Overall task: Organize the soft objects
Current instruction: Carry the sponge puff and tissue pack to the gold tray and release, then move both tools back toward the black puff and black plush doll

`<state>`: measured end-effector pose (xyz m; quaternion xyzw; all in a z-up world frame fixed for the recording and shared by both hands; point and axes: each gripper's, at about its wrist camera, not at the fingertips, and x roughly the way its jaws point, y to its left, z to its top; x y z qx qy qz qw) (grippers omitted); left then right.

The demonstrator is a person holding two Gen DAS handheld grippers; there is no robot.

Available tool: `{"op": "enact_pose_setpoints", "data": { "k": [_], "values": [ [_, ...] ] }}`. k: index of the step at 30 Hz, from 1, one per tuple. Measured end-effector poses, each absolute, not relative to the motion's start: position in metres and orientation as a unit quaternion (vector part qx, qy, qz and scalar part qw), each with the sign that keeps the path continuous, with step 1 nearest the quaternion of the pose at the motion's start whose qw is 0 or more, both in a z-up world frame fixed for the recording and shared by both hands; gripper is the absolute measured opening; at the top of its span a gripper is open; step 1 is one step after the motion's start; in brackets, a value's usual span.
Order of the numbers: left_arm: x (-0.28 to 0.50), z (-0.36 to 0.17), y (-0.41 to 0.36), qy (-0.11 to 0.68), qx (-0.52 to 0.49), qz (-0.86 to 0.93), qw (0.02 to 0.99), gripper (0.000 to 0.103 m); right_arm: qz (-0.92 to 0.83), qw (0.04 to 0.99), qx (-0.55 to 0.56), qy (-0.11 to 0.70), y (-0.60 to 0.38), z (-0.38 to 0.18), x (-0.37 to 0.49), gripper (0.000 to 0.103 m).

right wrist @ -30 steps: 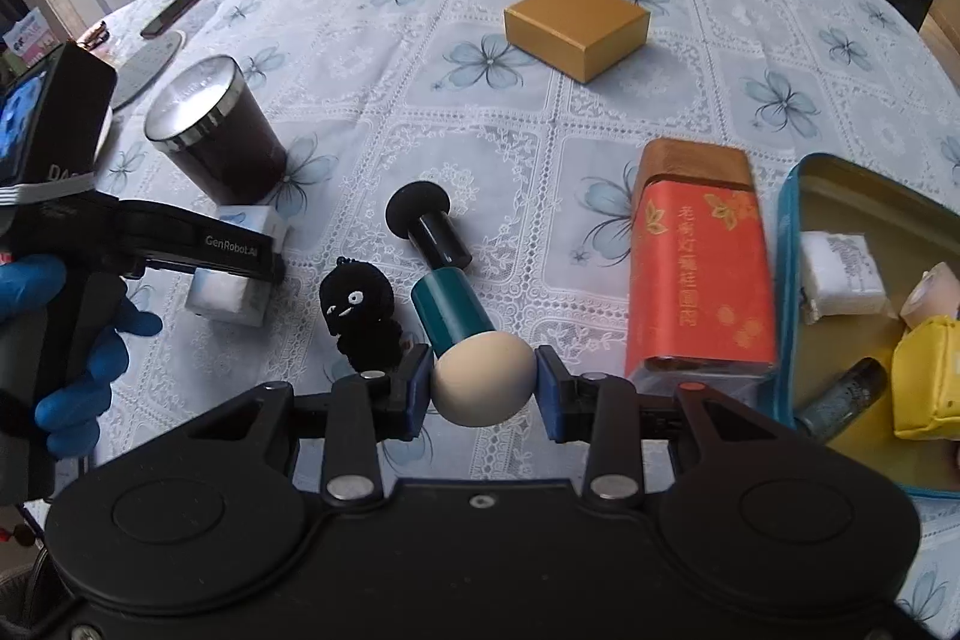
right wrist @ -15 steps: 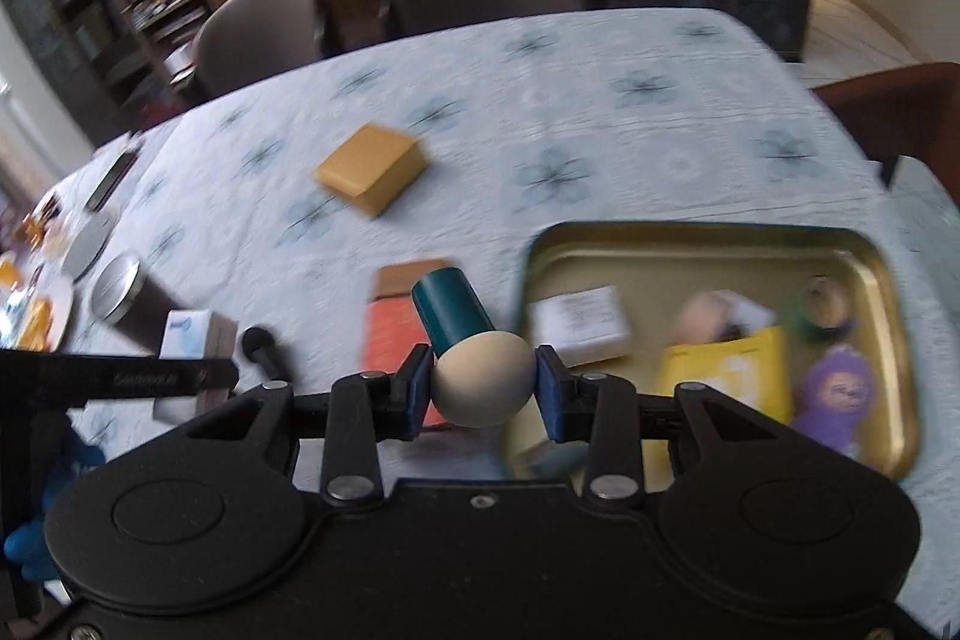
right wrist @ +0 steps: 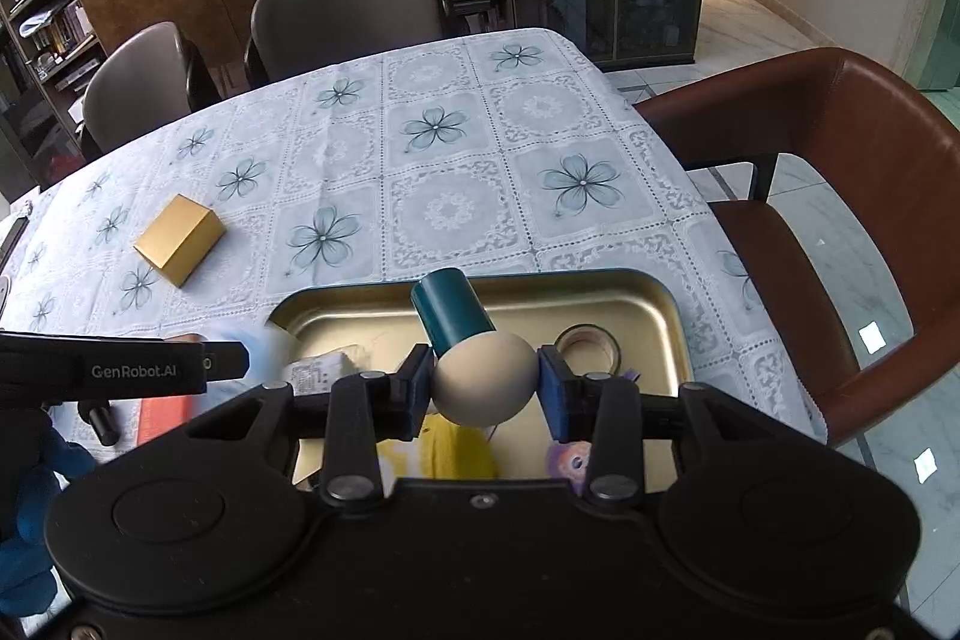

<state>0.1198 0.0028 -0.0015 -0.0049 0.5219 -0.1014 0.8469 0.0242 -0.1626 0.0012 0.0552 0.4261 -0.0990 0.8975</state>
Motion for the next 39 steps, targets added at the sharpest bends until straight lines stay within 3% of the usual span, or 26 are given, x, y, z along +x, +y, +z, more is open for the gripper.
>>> {"op": "enact_pose_setpoints", "data": {
  "k": [10, 22, 39],
  "values": [
    [0.110, -0.026, 0.007, 0.563, 0.001, -0.073, 0.823, 0.078, -0.082, 0.886, 0.121, 0.440, -0.201, -0.009, 0.032, 0.043],
    [0.075, -0.043, 0.033, 0.604, 0.027, -0.055, 0.795, 0.089, -0.104, 0.868, 0.115, 0.472, -0.203, -0.023, 0.022, 0.043],
    [0.017, -0.066, 0.149, 0.619, 0.011, -0.017, 0.785, 0.090, -0.062, 0.866, 0.058, 0.493, -0.087, -0.029, 0.017, 0.043]
  ]
}}
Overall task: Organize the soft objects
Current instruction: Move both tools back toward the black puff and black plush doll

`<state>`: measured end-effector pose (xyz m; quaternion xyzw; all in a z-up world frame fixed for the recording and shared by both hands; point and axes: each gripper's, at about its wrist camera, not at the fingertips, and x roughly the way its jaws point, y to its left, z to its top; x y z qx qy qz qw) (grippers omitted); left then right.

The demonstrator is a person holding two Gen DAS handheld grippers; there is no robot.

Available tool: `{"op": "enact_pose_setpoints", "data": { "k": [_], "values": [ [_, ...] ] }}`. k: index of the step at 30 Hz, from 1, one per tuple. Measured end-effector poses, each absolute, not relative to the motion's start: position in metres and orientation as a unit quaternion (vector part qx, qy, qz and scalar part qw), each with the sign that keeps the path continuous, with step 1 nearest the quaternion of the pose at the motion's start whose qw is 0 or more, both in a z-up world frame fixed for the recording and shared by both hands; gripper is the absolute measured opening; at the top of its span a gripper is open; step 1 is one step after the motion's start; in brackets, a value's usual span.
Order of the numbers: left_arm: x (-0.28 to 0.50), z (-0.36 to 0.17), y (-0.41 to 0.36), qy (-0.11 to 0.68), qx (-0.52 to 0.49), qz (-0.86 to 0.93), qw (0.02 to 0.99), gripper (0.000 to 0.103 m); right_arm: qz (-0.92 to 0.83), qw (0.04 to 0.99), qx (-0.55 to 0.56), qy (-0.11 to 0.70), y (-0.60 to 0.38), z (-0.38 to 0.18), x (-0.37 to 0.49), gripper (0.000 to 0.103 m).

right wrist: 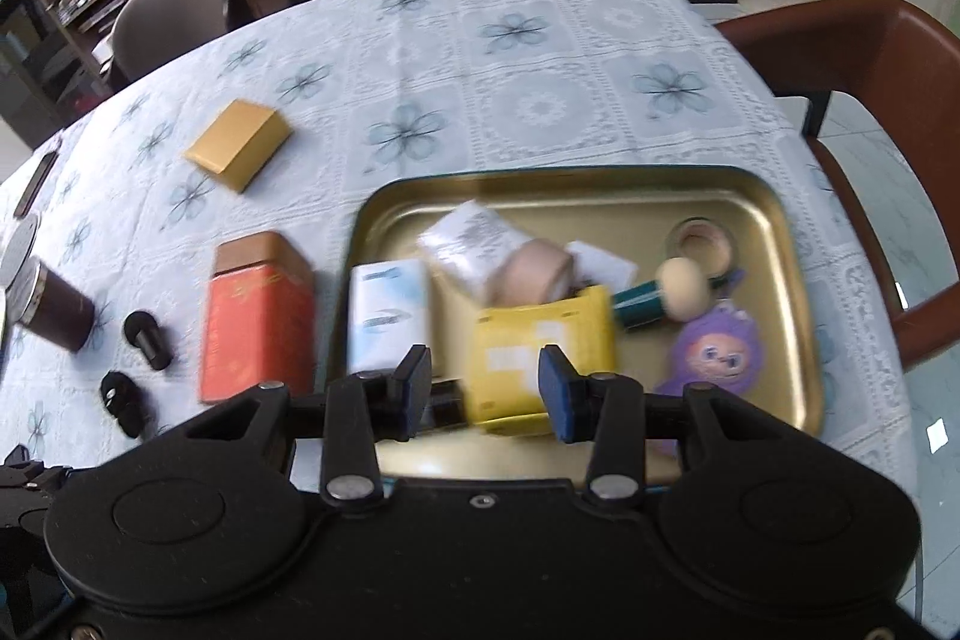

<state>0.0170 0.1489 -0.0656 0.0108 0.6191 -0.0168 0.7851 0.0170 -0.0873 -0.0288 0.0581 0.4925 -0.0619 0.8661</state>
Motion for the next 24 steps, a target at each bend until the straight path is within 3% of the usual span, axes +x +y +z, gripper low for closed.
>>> {"op": "enact_pose_setpoints", "data": {
  "k": [14, 24],
  "values": [
    [-0.006, -0.087, 0.305, 0.624, -0.016, 0.067, 0.778, 0.090, 0.055, 0.845, -0.007, 0.532, 0.088, -0.064, 0.043, 0.043],
    [0.002, -0.098, 0.361, 0.619, 0.002, 0.051, 0.784, 0.090, 0.059, 0.825, -0.009, 0.562, 0.154, -0.105, 0.065, 0.043]
  ]
}}
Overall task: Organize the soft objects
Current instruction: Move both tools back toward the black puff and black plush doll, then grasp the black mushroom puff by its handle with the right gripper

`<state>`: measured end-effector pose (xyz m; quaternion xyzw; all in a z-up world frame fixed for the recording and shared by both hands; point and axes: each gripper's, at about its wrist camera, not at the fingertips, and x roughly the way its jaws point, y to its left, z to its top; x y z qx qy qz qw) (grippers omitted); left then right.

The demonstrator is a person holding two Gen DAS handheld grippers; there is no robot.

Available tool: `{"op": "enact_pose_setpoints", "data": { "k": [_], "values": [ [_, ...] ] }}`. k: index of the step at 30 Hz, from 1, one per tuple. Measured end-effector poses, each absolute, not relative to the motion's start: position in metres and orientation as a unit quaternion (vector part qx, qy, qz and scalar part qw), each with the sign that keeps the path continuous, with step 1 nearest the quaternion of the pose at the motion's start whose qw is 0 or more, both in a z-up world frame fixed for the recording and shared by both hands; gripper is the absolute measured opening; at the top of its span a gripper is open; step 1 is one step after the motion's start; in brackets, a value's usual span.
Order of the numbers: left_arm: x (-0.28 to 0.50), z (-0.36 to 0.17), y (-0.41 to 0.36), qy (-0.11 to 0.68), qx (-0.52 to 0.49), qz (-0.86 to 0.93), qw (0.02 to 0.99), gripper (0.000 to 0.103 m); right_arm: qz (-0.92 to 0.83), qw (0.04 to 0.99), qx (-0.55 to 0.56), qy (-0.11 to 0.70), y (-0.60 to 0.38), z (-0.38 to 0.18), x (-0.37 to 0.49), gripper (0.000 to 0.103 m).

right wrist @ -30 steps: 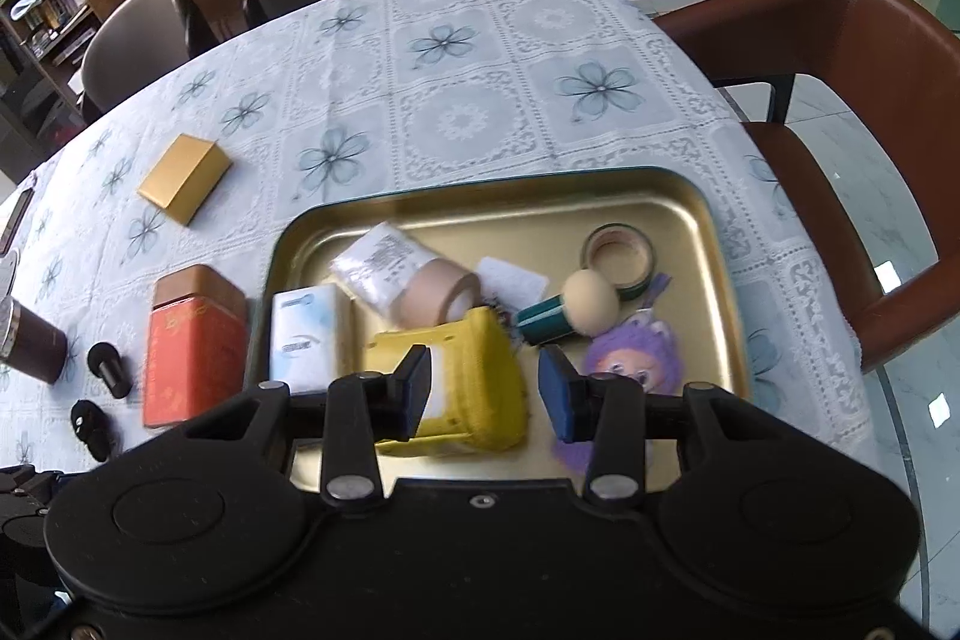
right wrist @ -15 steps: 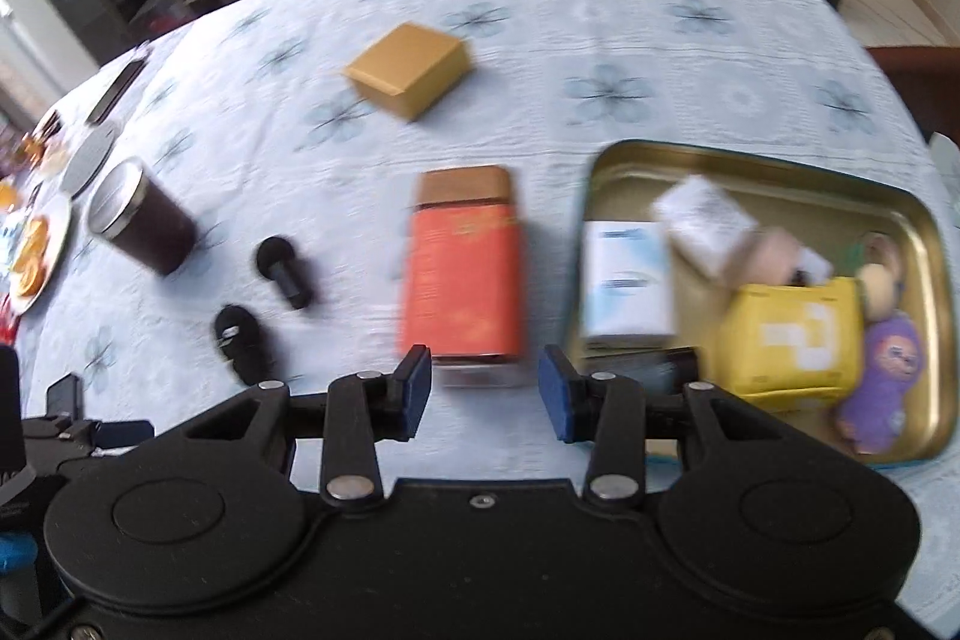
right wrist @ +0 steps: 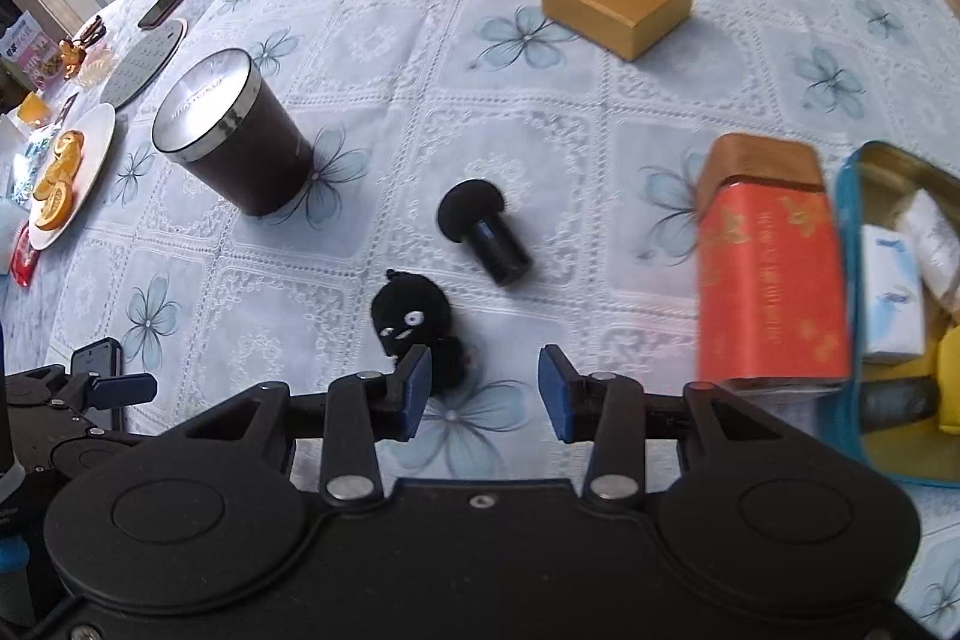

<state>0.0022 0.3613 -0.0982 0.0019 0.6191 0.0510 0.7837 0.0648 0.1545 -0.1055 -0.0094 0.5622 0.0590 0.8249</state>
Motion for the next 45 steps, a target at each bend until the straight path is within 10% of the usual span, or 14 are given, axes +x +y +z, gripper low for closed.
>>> {"op": "enact_pose_setpoints", "data": {
  "k": [45],
  "values": [
    [0.012, -0.127, 0.394, 0.606, -0.022, 0.023, 0.794, 0.103, -0.025, 0.828, 0.022, 0.560, 0.174, -0.149, 0.141, 0.049]
  ]
}}
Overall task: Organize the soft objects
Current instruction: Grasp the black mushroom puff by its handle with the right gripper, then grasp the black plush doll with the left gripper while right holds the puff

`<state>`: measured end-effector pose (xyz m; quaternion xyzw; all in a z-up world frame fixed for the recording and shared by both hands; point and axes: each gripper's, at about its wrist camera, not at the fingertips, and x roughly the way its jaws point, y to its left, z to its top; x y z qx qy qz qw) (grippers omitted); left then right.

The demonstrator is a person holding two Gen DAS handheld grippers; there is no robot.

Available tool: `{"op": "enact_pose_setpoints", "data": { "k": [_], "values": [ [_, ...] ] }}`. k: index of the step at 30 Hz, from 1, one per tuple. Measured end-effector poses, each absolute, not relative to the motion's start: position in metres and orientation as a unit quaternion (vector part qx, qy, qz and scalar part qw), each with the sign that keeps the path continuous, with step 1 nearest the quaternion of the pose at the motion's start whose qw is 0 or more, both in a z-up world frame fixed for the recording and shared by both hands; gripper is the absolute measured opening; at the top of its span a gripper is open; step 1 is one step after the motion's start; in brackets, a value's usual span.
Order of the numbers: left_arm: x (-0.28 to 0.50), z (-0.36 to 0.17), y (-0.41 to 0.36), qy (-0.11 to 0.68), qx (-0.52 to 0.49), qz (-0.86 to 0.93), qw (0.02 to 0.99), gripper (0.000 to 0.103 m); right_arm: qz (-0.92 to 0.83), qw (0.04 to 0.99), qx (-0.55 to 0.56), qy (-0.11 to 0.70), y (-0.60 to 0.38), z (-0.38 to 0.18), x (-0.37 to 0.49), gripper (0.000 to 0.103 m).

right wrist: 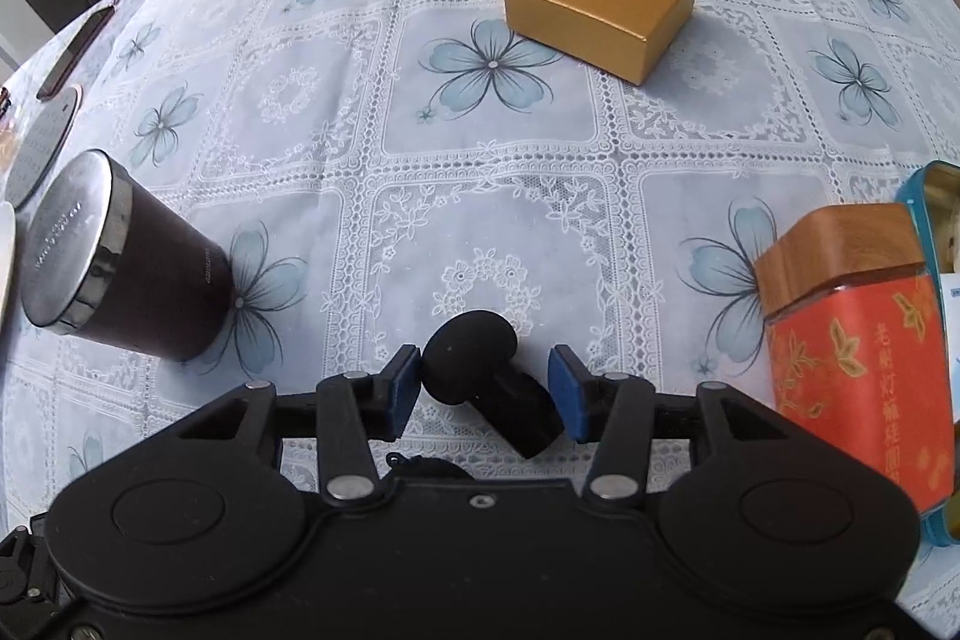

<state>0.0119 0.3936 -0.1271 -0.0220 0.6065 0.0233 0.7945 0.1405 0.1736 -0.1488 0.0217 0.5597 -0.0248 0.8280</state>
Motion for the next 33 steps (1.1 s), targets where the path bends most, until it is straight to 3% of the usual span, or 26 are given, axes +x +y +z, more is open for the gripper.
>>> {"op": "enact_pose_setpoints", "data": {
  "k": [3, 7, 19, 33],
  "values": [
    [0.012, -0.127, 0.393, 0.605, -0.021, 0.023, 0.796, 0.103, -0.024, 0.827, 0.029, 0.562, 0.172, -0.151, 0.140, 0.048],
    [0.010, -0.127, 0.393, 0.605, -0.020, 0.021, 0.796, 0.102, -0.018, 0.826, 0.030, 0.562, 0.172, -0.149, 0.139, 0.038],
    [0.021, -0.092, 0.339, 0.543, 0.025, -0.080, 0.836, 0.100, -0.033, 0.840, 0.053, 0.539, 0.142, -0.114, 0.110, 0.038],
    [0.045, -0.111, 0.256, 0.467, 0.162, -0.193, 0.847, 0.099, -0.047, 0.852, 0.073, 0.516, 0.111, -0.089, 0.074, 0.038]
  ]
}}
